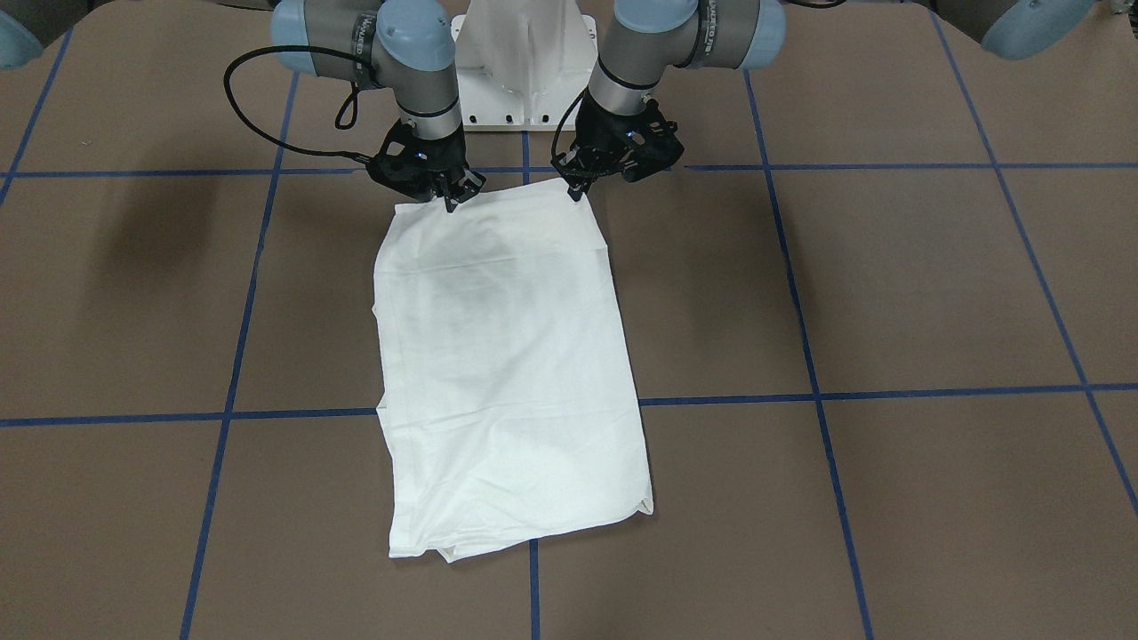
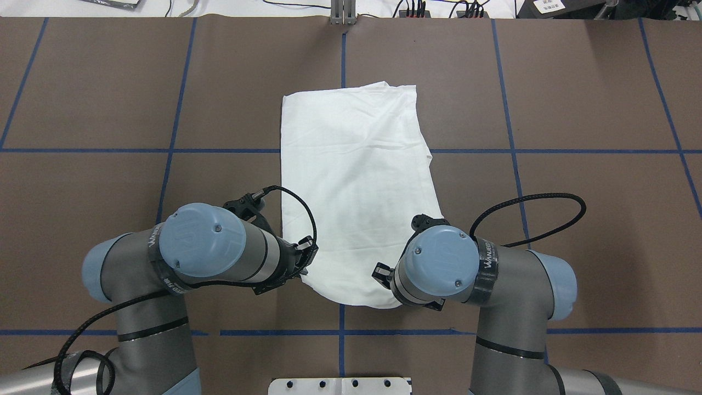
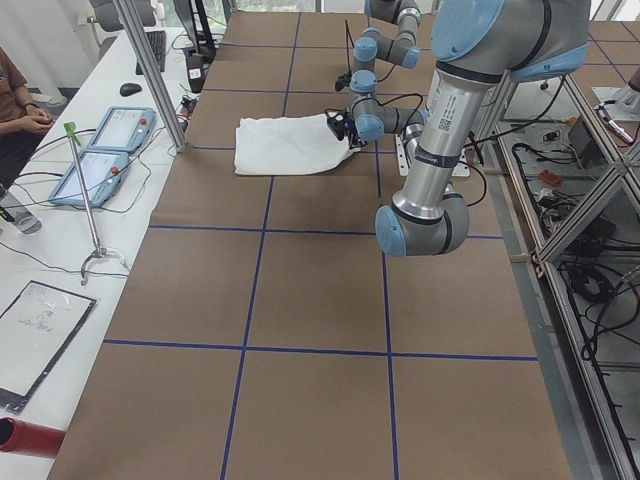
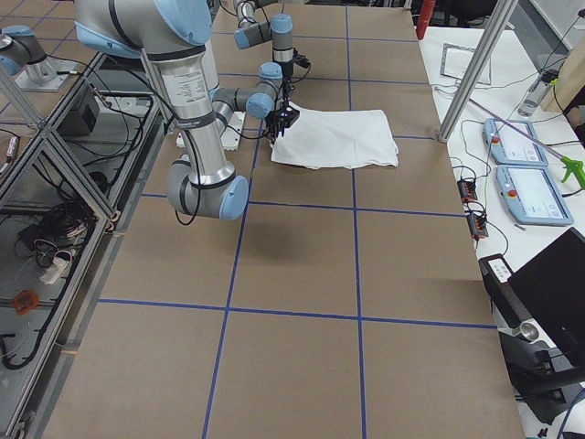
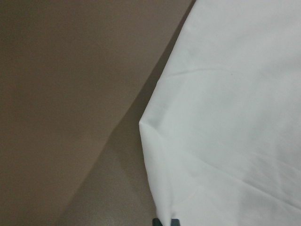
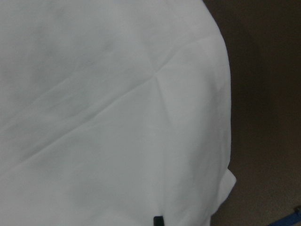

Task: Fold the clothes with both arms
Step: 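Lift the near edge with both grippers and pull it toward the robot, then fold the held edge with both grippers over the shirt away from the robot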

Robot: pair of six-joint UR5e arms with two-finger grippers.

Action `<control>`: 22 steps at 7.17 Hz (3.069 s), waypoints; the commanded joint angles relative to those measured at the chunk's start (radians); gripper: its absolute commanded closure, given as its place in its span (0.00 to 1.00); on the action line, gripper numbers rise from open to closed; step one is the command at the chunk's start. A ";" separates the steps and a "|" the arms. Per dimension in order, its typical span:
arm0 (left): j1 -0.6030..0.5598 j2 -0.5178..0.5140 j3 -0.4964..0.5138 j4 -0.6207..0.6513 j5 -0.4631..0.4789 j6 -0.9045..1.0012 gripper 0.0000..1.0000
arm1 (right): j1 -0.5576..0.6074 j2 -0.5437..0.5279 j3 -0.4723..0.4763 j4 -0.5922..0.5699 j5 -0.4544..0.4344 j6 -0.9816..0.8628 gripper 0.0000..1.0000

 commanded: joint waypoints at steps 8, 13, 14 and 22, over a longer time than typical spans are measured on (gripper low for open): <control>0.116 0.058 -0.311 0.218 -0.041 -0.074 1.00 | -0.009 0.010 0.232 -0.155 0.163 -0.023 1.00; -0.169 -0.031 -0.148 0.148 -0.062 0.026 1.00 | 0.161 0.118 0.062 -0.132 0.037 -0.311 1.00; -0.201 -0.034 -0.100 0.092 -0.090 0.027 1.00 | 0.210 0.155 0.017 -0.123 0.043 -0.319 1.00; -0.306 -0.157 0.314 -0.224 -0.098 0.010 1.00 | 0.342 0.366 -0.429 0.020 0.145 -0.376 1.00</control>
